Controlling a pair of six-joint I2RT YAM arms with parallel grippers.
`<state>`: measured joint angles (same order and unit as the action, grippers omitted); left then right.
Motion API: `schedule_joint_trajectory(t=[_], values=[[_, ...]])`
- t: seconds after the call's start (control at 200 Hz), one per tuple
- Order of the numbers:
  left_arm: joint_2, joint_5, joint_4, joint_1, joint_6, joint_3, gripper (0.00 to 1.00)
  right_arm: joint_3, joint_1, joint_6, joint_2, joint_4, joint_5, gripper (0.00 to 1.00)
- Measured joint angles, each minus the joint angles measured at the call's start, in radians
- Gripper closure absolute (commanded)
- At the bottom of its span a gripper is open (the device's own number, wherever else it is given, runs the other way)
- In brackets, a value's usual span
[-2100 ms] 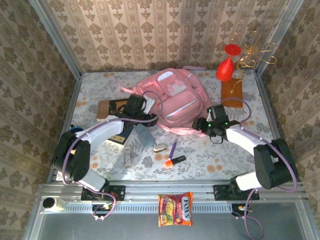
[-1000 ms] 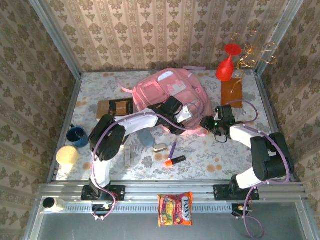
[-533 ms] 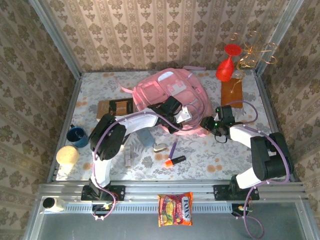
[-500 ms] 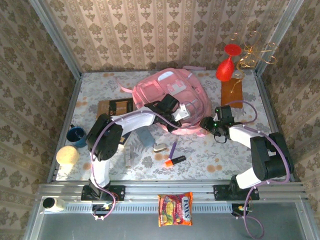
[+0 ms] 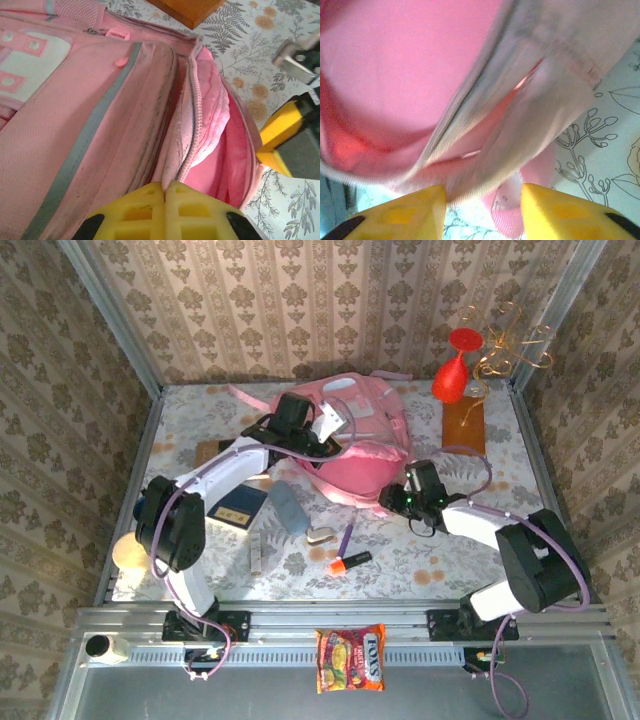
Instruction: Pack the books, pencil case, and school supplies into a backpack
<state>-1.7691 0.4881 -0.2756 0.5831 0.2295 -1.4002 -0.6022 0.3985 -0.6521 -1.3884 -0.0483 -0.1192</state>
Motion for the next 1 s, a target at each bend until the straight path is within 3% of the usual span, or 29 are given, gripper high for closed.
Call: schedule_joint_trajectory(t=[0.155, 0.28, 0.53, 0.745, 1.005], values=[[0.000, 0.071, 0.002, -0.034, 0.027, -0.014, 1.00, -0.053, 0.015, 0.181, 0.140, 0.089, 0.047, 0.22], [0.000, 0.137, 0.003, -0.064, 0.056, -0.029, 1.00, -0.148, 0.018, 0.327, 0.175, 0.118, 0.076, 0.13], [0.000, 0.196, -0.016, -0.088, 0.112, -0.060, 1.00, -0.309, 0.012, 0.605, 0.126, 0.195, 0.095, 0.07], [0.000, 0.197, -0.047, -0.089, 0.159, -0.064, 1.00, -0.573, -0.084, 0.830, -0.058, 0.342, -0.122, 0.09], [0.000, 0.187, -0.109, -0.088, 0.238, -0.064, 1.00, -0.760, -0.140, 1.115, -0.208, 0.572, -0.367, 0.10]])
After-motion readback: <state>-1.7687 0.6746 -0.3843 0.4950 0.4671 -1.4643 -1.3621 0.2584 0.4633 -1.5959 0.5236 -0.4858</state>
